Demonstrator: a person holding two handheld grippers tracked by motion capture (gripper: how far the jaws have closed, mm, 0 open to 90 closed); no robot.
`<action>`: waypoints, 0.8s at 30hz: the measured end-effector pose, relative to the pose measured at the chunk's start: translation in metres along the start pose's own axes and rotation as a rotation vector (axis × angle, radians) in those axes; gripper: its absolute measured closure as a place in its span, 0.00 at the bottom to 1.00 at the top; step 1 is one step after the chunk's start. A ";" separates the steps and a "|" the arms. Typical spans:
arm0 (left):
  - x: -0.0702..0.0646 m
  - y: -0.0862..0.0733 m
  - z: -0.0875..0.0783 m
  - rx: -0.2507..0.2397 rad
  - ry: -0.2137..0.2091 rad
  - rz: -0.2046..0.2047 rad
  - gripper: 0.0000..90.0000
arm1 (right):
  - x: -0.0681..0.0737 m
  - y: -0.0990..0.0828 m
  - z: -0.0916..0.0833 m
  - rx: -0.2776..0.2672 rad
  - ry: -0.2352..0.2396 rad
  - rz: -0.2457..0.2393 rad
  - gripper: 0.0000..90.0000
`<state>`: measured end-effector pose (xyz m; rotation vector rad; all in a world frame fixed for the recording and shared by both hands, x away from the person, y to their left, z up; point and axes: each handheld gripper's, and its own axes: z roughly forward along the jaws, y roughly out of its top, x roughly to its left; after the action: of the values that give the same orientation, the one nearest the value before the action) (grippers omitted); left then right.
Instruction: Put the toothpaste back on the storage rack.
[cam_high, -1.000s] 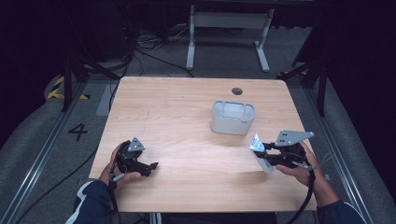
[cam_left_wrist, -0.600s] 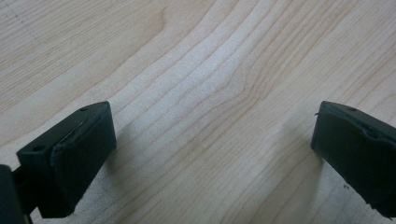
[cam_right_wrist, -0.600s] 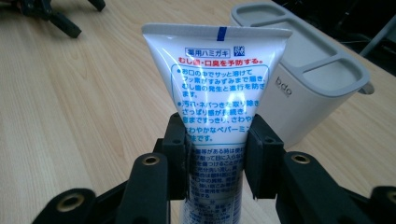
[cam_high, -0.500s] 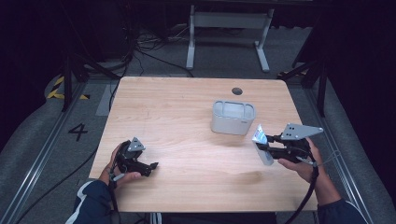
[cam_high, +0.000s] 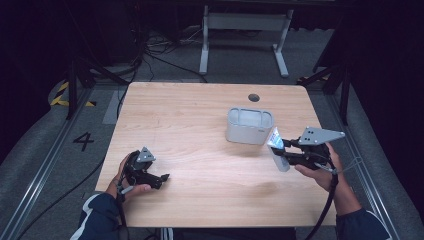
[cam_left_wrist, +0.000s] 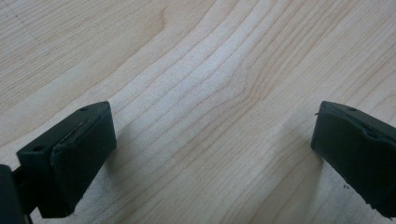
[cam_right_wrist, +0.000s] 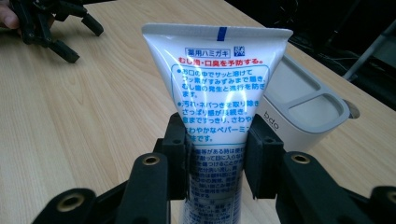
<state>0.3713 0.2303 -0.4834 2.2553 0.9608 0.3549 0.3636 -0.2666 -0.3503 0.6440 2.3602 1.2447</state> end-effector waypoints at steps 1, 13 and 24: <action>0.000 0.000 0.000 0.000 0.000 0.000 0.00 | 0.000 0.002 0.000 -0.004 0.002 0.001 0.73; 0.000 0.000 0.000 0.000 0.000 0.000 0.00 | 0.000 0.016 0.000 -0.029 0.001 -0.008 0.73; 0.000 0.000 0.000 0.001 0.000 0.000 0.00 | -0.001 0.029 0.002 -0.047 -0.005 -0.013 0.73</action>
<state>0.3713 0.2304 -0.4834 2.2559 0.9609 0.3548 0.3718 -0.2517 -0.3262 0.6144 2.3200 1.2877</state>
